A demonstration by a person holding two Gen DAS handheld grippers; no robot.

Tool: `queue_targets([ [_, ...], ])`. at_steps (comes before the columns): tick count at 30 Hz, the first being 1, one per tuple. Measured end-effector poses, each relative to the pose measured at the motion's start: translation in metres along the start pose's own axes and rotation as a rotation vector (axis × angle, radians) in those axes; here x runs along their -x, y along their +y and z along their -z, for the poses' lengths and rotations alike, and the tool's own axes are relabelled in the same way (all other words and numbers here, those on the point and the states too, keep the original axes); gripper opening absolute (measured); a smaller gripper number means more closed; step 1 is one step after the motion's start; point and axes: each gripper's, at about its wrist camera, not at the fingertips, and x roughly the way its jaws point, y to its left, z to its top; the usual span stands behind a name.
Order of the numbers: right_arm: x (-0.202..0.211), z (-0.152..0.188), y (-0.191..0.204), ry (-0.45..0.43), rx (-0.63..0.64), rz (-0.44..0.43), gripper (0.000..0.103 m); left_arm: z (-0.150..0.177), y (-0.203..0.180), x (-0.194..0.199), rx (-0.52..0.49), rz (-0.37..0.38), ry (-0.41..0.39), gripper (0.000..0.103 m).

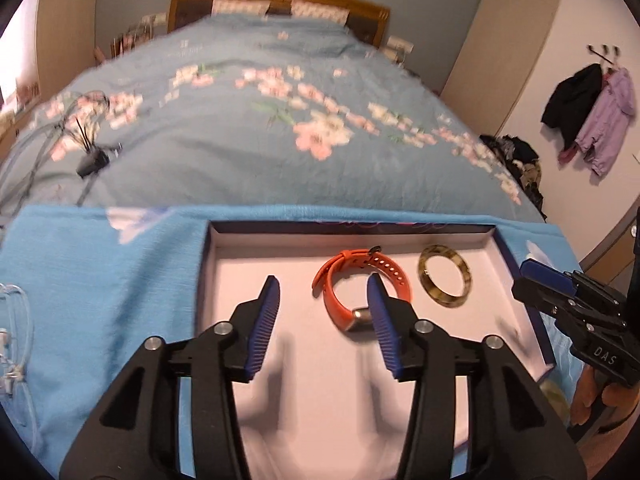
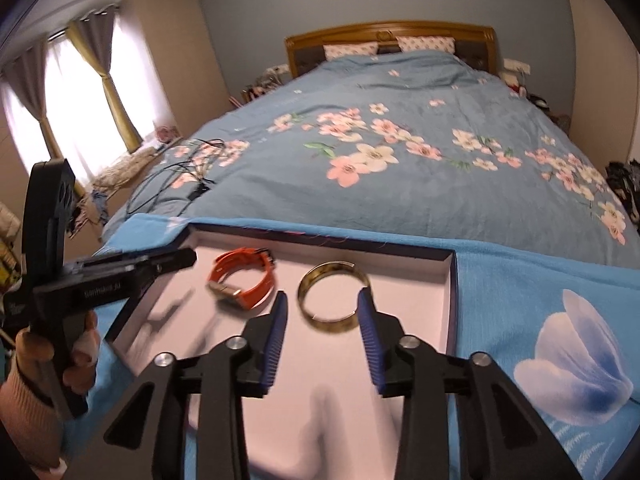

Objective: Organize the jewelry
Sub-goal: 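Open both tools to drop the watch and bangle into the tray, then move both tools back to the jewelry on the bedspread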

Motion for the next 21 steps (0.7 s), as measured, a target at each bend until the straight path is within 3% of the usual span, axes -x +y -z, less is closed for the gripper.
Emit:
queue_targets([
  [2, 0.014, 0.008, 0.005, -0.013, 0.027, -0.010, 0.039, 0.009, -0.003, 0.020, -0.035, 0.001, -0.043, 0.059],
  [9, 0.056, 0.052, 0.011, -0.020, 0.060, -0.052, 0.042, 0.058, -0.015, 0.085, -0.175, -0.002, -0.135, 0.063],
  [21, 0.083, 0.135, 0.002, 0.102, 0.030, -0.066, 0.042, 0.134, -0.025, 0.119, -0.241, 0.077, -0.085, 0.066],
])
